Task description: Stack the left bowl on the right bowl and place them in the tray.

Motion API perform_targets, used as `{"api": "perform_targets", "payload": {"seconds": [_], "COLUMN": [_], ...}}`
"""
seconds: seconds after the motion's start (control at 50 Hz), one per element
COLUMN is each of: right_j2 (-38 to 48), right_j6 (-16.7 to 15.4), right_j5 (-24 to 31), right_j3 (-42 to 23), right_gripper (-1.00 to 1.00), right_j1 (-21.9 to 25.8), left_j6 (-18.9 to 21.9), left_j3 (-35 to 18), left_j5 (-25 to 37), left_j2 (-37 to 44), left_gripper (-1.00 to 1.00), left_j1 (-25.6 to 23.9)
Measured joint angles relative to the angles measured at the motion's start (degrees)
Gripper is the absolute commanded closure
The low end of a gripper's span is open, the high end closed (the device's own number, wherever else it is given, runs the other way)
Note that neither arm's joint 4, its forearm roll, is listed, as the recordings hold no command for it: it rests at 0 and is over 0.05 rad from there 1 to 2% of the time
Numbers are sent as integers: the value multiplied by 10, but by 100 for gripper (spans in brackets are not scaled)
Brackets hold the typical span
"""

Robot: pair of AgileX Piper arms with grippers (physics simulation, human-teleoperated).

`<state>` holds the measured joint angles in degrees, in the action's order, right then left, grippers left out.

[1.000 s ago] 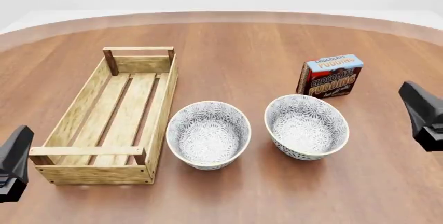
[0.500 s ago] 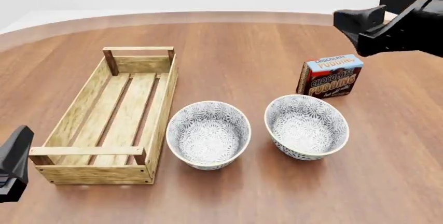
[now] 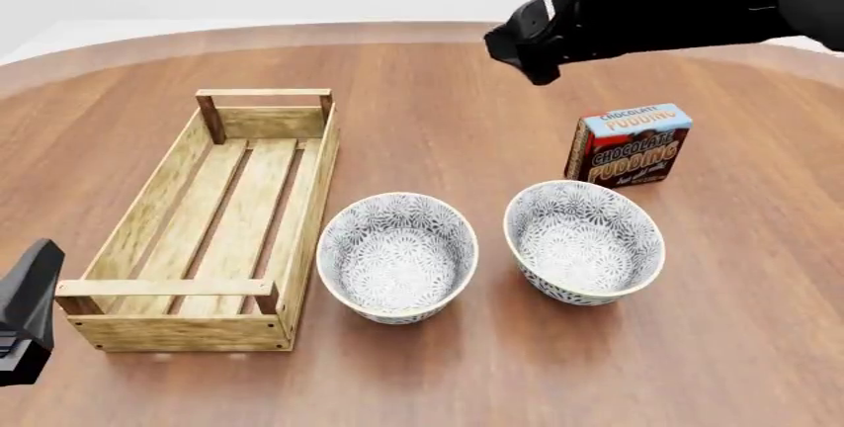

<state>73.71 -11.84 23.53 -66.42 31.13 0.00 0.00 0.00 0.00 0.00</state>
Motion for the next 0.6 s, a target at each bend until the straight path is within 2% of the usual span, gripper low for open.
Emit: {"api": "perform_targets", "payload": {"seconds": [0.3, 0.6], "right_j2": [113, 196], "right_j6": [33, 46], "right_j5": [41, 69], "right_j3": [-61, -92], "right_gripper": [-100, -100], "right_j1": [53, 77], "left_j6": [0, 0], "left_j3": [0, 0], "left_j5": [0, 0], "left_j2": [0, 0], "left_gripper": [-100, -100], "left_j1": [0, 0]}}
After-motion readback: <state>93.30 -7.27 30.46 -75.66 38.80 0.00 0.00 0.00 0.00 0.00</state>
